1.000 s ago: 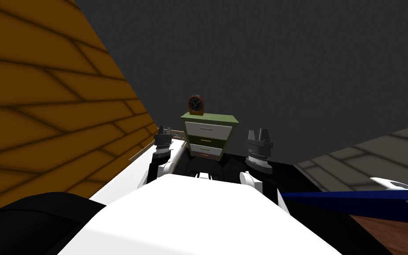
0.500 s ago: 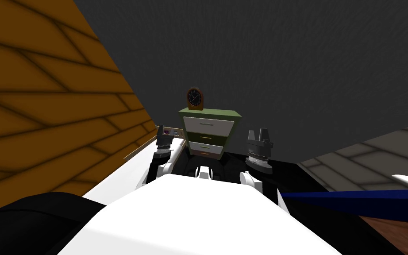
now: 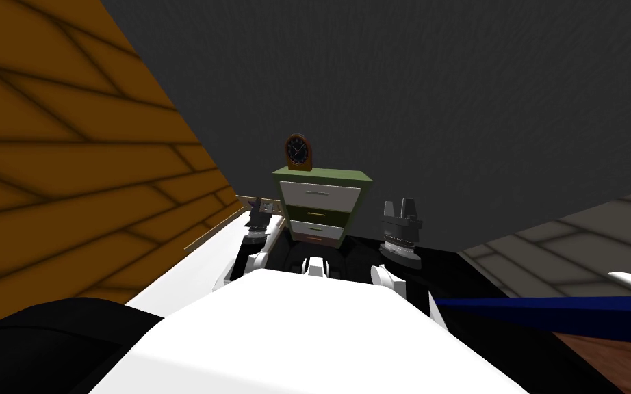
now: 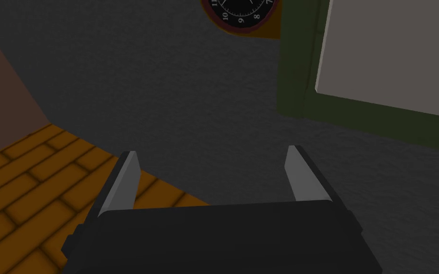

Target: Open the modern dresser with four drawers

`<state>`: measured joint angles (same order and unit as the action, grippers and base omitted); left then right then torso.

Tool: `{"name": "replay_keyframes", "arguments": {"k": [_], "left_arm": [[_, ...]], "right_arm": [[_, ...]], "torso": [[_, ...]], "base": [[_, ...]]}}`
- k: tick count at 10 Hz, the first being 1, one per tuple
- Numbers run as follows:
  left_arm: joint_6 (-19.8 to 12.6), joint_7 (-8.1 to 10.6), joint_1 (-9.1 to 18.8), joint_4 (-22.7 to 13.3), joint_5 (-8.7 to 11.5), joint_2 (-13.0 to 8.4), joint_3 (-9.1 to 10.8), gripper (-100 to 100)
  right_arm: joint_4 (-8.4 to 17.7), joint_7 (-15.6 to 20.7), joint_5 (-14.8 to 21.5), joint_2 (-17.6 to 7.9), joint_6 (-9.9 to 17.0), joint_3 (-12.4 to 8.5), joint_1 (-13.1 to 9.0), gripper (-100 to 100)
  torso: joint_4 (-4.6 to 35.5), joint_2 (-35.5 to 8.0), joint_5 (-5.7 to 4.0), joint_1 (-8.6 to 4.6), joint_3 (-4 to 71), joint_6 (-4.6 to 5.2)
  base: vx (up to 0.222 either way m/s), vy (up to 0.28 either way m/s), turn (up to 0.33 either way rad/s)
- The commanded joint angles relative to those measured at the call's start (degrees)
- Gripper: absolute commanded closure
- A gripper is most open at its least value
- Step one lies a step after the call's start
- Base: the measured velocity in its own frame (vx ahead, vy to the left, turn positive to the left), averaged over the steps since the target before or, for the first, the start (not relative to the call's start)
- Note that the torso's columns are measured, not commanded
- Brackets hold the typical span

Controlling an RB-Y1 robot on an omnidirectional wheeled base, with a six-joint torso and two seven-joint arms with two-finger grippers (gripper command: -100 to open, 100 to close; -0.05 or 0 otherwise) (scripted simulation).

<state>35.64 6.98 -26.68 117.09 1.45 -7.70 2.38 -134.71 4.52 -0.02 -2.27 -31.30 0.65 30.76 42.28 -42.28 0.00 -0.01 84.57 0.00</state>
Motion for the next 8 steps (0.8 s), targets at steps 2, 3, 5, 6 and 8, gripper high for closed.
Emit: {"name": "replay_keyframes", "arguments": {"k": [2, 3, 5, 6, 8], "left_arm": [[1.65, -0.68, 1.27, -6.25, -0.41, -0.96, -0.59, -100], [1.65, -0.68, 1.27, -6.67, -0.41, -0.96, -0.59, -100], [2.68, -1.03, 2.10, -10.47, -0.61, -1.15, -0.86, -100], [3.17, -1.20, 2.50, -12.05, -0.71, -1.19, -0.98, -100], [4.09, -1.52, 3.25, -16.10, -0.89, -1.19, -1.23, -100]], "right_arm": [[0.00, 0.00, 0.00, 0.00, 0.00, 0.00, 0.00, 0], [0.00, 0.00, 0.00, 0.00, 0.00, 0.00, 0.00, 0], [0.00, 0.00, 0.00, 0.00, 0.00, 0.00, 0.00, 0], [0.00, 0.00, 0.00, 0.00, 0.00, 0.00, 0.00, 0], [0.00, 0.00, 0.00, 0.00, 0.00, 0.00, 0.00, 0]], "torso": [[0.00, -0.02, 0.00, 0.00, -0.01, 0.00], [0.00, 0.01, 0.00, -0.01, 0.01, 0.00], [0.01, -0.05, 0.01, 0.03, -0.03, 0.00], [0.01, -0.02, 0.00, 0.00, -0.01, 0.00], [-0.01, 0.05, 0.00, 0.00, 0.03, -0.01]], "base": [[0.055, -0.029, -0.022], [0.038, -0.018, -0.013], [0.036, -0.019, -0.024], [0.044, -0.024, -0.035], [0.060, -0.027, -0.026]]}}
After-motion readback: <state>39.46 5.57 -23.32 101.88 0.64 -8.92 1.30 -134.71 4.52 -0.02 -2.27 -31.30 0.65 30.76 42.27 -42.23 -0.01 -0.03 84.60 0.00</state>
